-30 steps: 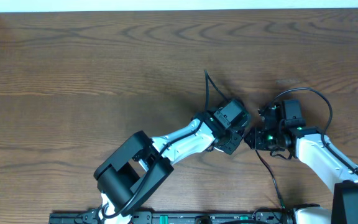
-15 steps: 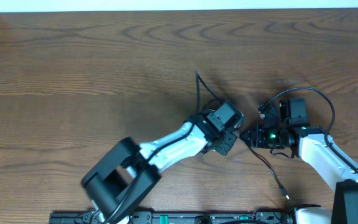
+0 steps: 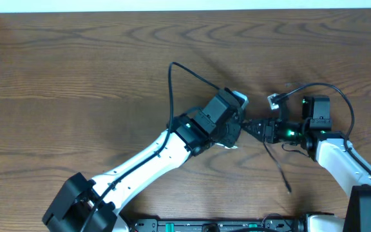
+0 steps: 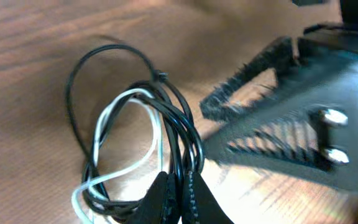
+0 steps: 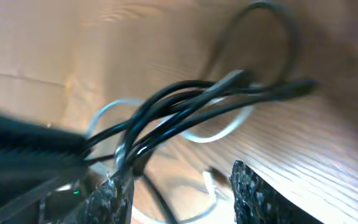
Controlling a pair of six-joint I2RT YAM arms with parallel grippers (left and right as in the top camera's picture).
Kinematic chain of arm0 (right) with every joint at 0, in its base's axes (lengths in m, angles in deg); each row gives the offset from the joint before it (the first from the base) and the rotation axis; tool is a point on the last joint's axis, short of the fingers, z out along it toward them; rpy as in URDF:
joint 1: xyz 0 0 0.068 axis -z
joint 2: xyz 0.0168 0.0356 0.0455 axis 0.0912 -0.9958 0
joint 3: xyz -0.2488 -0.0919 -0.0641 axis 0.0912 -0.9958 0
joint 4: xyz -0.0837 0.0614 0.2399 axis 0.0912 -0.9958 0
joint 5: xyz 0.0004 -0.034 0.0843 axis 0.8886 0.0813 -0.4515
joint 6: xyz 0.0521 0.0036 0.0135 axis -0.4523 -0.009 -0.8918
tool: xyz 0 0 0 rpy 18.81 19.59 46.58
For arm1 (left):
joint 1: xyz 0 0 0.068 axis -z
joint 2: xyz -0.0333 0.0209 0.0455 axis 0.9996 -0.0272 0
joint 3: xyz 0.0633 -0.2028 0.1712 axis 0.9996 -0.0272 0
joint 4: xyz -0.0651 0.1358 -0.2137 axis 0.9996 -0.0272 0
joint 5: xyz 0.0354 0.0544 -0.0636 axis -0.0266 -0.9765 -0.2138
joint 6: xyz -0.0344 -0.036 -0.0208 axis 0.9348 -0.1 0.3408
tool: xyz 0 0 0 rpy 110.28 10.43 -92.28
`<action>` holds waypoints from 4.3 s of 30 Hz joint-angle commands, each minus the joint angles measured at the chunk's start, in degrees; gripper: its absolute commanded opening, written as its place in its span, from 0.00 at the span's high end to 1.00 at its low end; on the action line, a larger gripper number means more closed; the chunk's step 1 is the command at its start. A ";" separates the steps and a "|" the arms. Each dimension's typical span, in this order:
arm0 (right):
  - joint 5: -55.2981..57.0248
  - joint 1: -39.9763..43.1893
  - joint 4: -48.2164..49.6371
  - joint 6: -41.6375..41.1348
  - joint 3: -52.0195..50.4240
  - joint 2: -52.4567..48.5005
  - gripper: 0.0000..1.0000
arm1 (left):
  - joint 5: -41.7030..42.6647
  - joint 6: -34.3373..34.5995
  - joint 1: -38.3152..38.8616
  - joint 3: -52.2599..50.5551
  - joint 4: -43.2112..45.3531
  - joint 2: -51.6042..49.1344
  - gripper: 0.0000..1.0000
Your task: Untangle cables
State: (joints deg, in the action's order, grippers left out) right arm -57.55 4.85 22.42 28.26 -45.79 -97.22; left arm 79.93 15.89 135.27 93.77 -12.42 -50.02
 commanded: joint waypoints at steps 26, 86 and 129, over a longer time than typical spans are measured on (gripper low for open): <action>9.66 -2.34 8.15 -10.71 0.39 0.35 0.54 | 34.71 18.86 -9.40 0.63 17.79 1.46 0.93; 19.61 -9.16 -10.25 5.44 7.52 -6.34 0.62 | 9.79 9.31 -13.00 -0.57 -7.21 -18.03 0.50; 7.96 0.09 -7.50 -3.89 7.63 9.14 0.36 | 10.21 -2.03 -13.00 0.24 -5.57 12.48 0.93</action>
State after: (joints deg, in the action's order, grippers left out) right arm -48.44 4.24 14.51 30.11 -38.84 -88.54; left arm 90.25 15.06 122.29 93.61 -17.80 -38.13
